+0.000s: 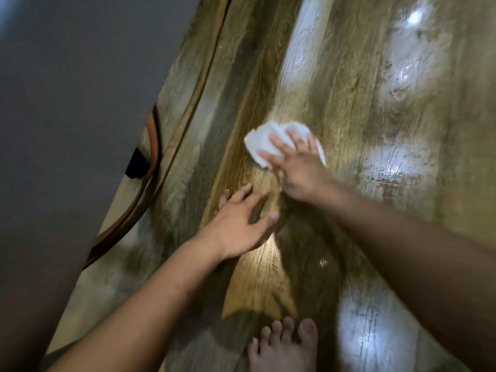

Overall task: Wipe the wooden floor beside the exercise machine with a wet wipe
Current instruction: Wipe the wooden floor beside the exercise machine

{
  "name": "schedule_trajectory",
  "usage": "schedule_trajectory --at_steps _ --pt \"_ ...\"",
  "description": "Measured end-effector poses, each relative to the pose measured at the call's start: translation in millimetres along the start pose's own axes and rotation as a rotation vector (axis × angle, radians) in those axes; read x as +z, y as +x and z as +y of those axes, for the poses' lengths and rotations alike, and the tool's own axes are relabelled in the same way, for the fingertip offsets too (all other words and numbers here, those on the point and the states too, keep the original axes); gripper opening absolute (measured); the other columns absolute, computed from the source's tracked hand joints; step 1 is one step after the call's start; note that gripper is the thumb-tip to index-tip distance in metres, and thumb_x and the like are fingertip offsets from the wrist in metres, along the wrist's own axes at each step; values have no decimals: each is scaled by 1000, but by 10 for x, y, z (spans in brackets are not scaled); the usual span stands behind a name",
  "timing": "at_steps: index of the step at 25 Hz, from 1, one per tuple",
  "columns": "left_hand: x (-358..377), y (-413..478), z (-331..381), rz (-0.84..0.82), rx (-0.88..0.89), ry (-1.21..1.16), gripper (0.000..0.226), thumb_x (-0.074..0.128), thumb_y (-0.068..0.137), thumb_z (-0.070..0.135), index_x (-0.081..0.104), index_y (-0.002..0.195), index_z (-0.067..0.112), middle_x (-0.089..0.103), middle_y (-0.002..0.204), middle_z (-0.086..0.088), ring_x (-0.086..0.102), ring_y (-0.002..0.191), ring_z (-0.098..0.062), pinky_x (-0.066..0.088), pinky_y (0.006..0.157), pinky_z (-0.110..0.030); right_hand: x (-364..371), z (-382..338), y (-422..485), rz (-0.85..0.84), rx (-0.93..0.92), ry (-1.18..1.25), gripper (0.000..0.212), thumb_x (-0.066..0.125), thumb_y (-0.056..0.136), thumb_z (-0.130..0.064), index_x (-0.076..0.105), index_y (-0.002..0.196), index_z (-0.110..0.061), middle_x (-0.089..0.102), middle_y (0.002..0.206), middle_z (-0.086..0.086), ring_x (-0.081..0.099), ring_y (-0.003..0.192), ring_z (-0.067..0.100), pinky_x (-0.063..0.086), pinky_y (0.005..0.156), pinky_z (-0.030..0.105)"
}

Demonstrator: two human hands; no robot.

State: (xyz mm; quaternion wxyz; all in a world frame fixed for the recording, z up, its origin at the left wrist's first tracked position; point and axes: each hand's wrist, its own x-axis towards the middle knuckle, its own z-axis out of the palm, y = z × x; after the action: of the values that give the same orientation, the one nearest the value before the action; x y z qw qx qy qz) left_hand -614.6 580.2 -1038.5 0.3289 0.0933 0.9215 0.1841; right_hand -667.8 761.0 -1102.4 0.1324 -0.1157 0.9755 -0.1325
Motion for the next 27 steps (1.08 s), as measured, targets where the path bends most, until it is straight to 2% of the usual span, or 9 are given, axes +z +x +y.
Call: schedule_trajectory --at_steps 3,7,13,17,19,21,23,25,27 --pt "118 -109 111 163 146 -120 67 45 90 60 37 149 30 21 162 1 14 150 -22 9 122 -37 516 -532 -920 85 -160 63 62 39 86 -35 40 148 -32 33 159 0 15 151 29 0 122 48" --pt "513 -286 457 -40 267 253 60 40 96 58 26 151 41 1 164 12 -7 150 -30 1 119 -58 565 56 -1929 146 -127 25 59 45 81 -30 47 140 -27 43 153 3 28 146 29 20 117 52" --pt "990 -298 1181 -70 511 435 60 39 98 54 21 153 38 -4 165 8 -15 149 -32 0 118 -60 388 2160 -3812 160 677 -37 60 23 90 -33 56 137 -16 43 152 15 25 148 35 19 118 60" --pt "1118 -174 1532 -85 608 542 62 28 97 60 15 154 39 -10 164 9 -16 149 -32 0 118 -60 301 2043 -3766 393 1174 143 62 27 82 -30 56 135 -17 45 149 15 33 140 43 22 116 61" --pt "1256 -126 1704 -87 621 534 67 18 92 65 16 154 39 -9 164 9 -15 149 -30 2 118 -60 442 1281 -3405 490 1045 130 60 33 82 -29 53 137 -18 46 150 15 30 141 42 29 111 65" --pt "1396 -135 1940 -73 689 513 72 10 87 66 20 153 38 -2 165 9 -10 151 -28 5 118 -58 710 609 -3256 401 548 -1 56 41 82 -31 53 136 -25 45 151 8 26 143 34 32 112 61" --pt "1528 -142 2169 -103 786 537 73 8 88 65 23 153 36 2 165 9 -7 151 -27 6 119 -57 791 639 -3563 268 277 -43 53 46 85 -35 52 137 -33 41 155 0 24 147 26 20 119 50" --pt "1641 -140 2331 -140 871 588 71 7 90 66 23 153 36 2 165 8 -7 151 -27 5 120 -56 828 1250 -4247 330 425 -49 59 44 84 -34 45 143 -34 36 157 0 23 148 25 18 119 49" --pt "1722 -132 2396 -156 923 627 70 7 91 66 21 153 37 -1 164 8 -9 151 -28 4 120 -56 797 1918 -5065 374 873 10 61 35 85 -35 43 145 -28 37 156 10 22 148 32 22 118 53"
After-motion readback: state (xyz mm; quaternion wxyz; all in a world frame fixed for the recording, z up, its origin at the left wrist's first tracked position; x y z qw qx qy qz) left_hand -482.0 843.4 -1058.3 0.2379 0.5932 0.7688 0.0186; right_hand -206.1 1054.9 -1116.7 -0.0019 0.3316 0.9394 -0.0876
